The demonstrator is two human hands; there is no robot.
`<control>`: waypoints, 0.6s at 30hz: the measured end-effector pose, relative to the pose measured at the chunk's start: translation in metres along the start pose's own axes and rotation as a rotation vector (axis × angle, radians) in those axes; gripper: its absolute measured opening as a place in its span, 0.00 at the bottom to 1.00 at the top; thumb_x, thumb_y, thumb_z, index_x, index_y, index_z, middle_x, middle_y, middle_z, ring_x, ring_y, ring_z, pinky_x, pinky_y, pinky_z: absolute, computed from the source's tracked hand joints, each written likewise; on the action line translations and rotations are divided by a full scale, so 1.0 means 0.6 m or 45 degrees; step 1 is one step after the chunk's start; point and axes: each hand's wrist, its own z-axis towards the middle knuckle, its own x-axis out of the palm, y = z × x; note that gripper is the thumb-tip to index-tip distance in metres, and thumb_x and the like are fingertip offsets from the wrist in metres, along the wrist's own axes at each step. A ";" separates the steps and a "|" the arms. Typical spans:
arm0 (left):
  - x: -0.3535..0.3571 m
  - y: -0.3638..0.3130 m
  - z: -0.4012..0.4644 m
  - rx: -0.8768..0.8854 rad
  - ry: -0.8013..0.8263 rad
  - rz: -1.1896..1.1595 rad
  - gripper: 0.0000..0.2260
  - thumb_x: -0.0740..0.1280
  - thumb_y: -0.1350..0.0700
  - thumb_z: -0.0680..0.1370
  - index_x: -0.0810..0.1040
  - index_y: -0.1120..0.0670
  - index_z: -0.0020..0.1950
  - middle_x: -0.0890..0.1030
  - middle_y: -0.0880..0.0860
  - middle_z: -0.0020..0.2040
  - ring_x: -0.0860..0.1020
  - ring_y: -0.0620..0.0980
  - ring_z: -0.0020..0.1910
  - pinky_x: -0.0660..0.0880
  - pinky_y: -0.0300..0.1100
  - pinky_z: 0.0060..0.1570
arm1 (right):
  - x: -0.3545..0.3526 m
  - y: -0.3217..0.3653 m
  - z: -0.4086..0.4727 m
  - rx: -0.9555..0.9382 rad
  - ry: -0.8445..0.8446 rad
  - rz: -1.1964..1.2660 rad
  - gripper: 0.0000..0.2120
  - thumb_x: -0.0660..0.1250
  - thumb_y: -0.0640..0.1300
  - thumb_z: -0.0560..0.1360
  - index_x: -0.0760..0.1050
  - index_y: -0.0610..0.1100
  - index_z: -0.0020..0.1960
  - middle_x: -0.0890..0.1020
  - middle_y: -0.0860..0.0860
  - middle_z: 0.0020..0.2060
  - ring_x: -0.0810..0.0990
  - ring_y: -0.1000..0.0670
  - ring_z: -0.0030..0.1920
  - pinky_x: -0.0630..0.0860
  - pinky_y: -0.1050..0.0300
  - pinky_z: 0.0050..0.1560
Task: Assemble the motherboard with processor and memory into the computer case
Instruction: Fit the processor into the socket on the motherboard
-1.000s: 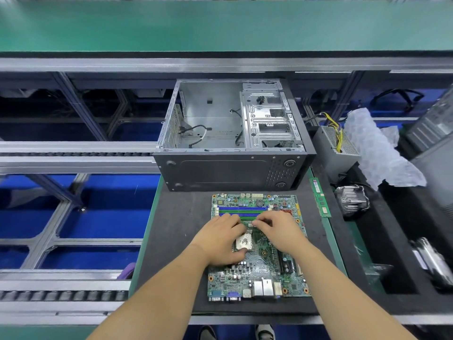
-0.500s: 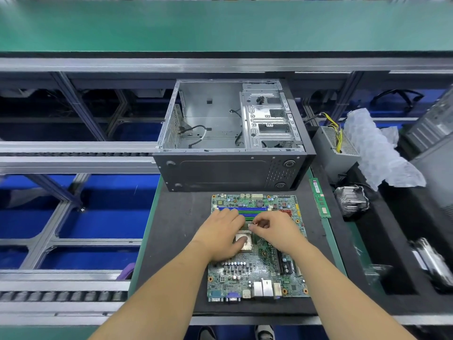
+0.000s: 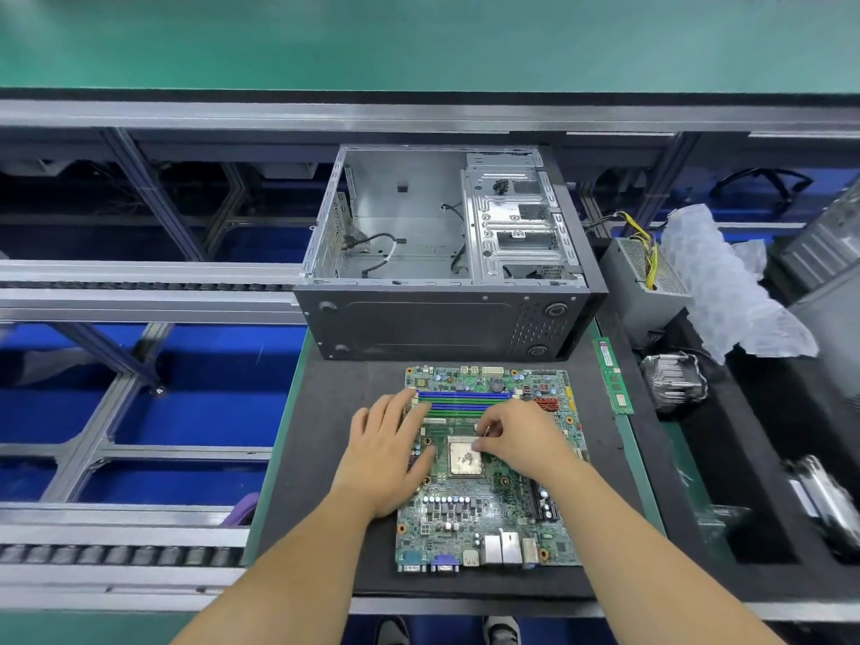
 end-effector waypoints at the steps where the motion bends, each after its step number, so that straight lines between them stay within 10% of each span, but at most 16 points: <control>1: 0.006 0.003 -0.005 -0.056 0.013 -0.032 0.26 0.49 0.38 0.80 0.59 0.46 0.75 0.59 0.50 0.76 0.59 0.54 0.73 0.59 0.56 0.70 | 0.000 0.001 0.000 -0.001 0.005 -0.007 0.07 0.75 0.52 0.74 0.83 0.50 0.49 0.80 0.57 0.38 0.81 0.53 0.42 0.78 0.57 0.44; 12: 0.010 0.004 -0.006 -0.170 0.036 -0.114 0.28 0.45 0.38 0.80 0.60 0.47 0.77 0.62 0.49 0.75 0.60 0.52 0.73 0.58 0.53 0.72 | -0.004 0.013 0.001 -0.019 0.123 -0.042 0.01 0.75 0.48 0.74 0.83 0.52 0.44 0.83 0.58 0.39 0.82 0.53 0.42 0.82 0.52 0.48; 18: 0.006 0.004 -0.005 -0.176 0.069 -0.114 0.29 0.44 0.37 0.79 0.58 0.47 0.78 0.60 0.48 0.76 0.59 0.52 0.74 0.56 0.53 0.73 | 0.004 0.024 0.004 -0.014 0.117 -0.213 0.21 0.78 0.66 0.63 0.76 0.53 0.44 0.79 0.59 0.38 0.78 0.54 0.41 0.73 0.55 0.43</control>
